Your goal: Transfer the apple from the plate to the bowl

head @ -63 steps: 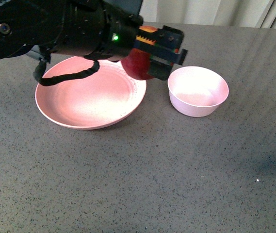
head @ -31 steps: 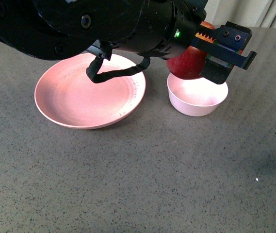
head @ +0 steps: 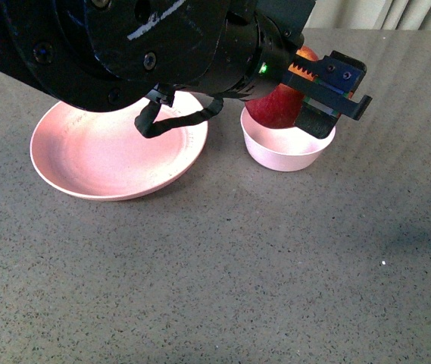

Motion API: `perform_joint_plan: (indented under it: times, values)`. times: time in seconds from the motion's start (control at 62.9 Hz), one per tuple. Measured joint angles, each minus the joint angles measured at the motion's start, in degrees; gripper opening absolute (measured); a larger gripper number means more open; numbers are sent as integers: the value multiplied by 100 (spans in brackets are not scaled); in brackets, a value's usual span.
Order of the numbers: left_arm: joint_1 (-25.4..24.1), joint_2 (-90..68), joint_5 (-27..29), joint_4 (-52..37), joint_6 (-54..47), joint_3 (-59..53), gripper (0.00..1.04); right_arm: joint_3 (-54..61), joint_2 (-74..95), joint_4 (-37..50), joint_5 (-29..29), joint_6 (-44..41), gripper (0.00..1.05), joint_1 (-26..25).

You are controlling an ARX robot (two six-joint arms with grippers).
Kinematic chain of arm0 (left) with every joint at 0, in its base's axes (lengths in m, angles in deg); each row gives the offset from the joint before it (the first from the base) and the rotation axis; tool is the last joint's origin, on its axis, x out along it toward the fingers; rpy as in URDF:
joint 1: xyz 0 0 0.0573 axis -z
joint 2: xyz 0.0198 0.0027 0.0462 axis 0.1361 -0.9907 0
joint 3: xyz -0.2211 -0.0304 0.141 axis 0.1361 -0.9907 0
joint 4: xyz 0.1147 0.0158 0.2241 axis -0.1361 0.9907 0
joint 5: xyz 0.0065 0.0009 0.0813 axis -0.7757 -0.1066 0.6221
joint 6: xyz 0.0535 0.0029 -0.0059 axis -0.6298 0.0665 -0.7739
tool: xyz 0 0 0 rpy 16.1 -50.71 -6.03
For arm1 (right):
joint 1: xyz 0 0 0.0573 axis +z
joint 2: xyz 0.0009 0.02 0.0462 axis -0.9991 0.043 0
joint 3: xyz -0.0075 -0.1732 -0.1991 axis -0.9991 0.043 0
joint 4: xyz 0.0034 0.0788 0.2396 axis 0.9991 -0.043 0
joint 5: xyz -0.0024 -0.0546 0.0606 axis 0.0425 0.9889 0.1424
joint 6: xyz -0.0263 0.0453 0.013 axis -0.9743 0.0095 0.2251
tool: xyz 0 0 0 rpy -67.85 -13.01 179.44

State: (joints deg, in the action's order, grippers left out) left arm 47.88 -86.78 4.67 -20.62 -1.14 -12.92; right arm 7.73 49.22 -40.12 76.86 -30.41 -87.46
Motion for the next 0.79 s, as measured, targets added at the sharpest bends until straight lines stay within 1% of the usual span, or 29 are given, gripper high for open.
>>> perform_joint_plan:
  times: [0.795]
  values:
    - [127, -627, -48, -13, -245, 638, 79, 2, 0, 0, -2, 2, 96, 0]
